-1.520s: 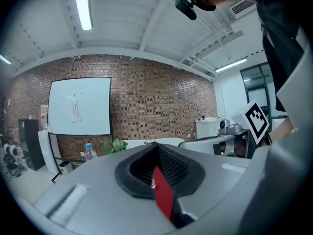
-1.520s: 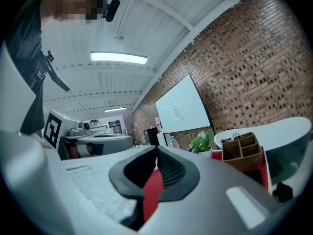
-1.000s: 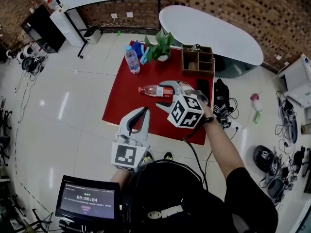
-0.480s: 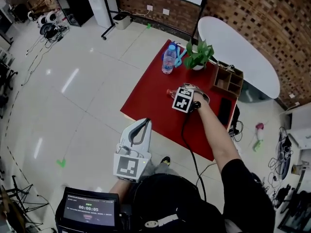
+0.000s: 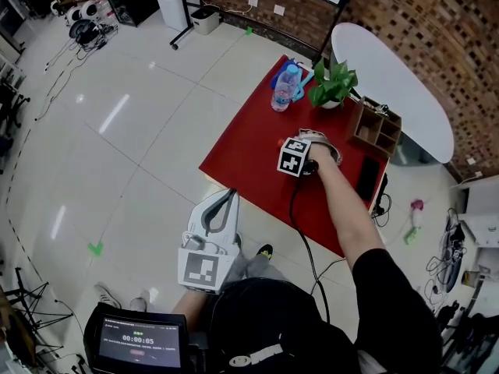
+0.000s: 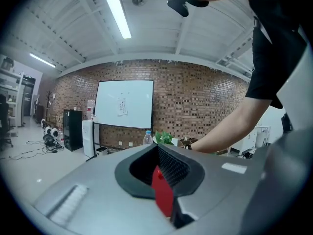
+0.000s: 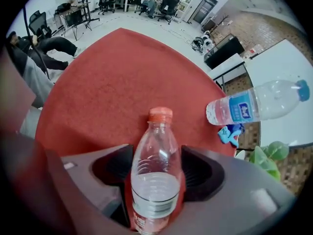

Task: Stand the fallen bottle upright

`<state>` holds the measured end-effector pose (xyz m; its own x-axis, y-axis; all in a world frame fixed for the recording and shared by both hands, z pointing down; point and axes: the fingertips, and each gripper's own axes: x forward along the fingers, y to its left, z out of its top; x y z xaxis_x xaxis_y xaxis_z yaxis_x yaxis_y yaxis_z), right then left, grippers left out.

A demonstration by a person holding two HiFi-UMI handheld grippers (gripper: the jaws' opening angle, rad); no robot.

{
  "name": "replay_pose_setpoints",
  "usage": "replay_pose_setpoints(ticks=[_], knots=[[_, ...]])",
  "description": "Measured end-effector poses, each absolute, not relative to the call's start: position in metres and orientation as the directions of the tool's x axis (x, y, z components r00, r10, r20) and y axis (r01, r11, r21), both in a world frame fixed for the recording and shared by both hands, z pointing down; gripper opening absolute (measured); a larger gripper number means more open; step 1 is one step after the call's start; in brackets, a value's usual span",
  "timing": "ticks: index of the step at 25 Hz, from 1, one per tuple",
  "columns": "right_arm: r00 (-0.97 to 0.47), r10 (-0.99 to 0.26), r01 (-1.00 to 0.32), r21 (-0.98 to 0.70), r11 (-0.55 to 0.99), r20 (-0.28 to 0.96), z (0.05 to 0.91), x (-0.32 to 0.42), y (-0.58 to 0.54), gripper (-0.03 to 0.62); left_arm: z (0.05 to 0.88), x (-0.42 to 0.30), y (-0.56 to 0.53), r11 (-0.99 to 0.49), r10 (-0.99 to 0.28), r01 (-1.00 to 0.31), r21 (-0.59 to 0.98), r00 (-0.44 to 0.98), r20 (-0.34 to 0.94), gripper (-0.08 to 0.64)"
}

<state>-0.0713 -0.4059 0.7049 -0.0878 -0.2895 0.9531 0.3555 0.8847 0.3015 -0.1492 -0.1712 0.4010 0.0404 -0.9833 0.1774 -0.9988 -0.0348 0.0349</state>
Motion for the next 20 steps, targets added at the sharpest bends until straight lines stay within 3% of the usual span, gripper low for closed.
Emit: replay_pose_setpoints(ticks=[4,8,13,20], knots=[[-0.067,-0.282,0.361,0.287,0.887,0.957,0.702,-0.073,-0.405,0.276,0.401,-0.149,-0.167,-0.042,-0.983,-0.998,0.041,0.049,0.178,0.005],[-0.141,-0.264,0.280,0.295,0.914,0.954,0.683,-0.074,-0.403,0.273,0.395,-0.153,-0.166,-0.043,-0.985,-0.998,0.046,0.050,0.166,0.005],[-0.326,-0.254,0.058,0.287,0.956,0.911,0.629,-0.076,-0.408,0.272,0.387,-0.141,-0.172,-0.091,-0.985,-0.995,0.036,0.095,0.143,0.005],[-0.628,-0.311,-0.298,0.149,0.943,0.714,0.546,-0.048,-0.418,0.272,0.375,-0.096,-0.182,-0.190,-0.976,-0.982,0.001,0.189,0.111,0.005]])
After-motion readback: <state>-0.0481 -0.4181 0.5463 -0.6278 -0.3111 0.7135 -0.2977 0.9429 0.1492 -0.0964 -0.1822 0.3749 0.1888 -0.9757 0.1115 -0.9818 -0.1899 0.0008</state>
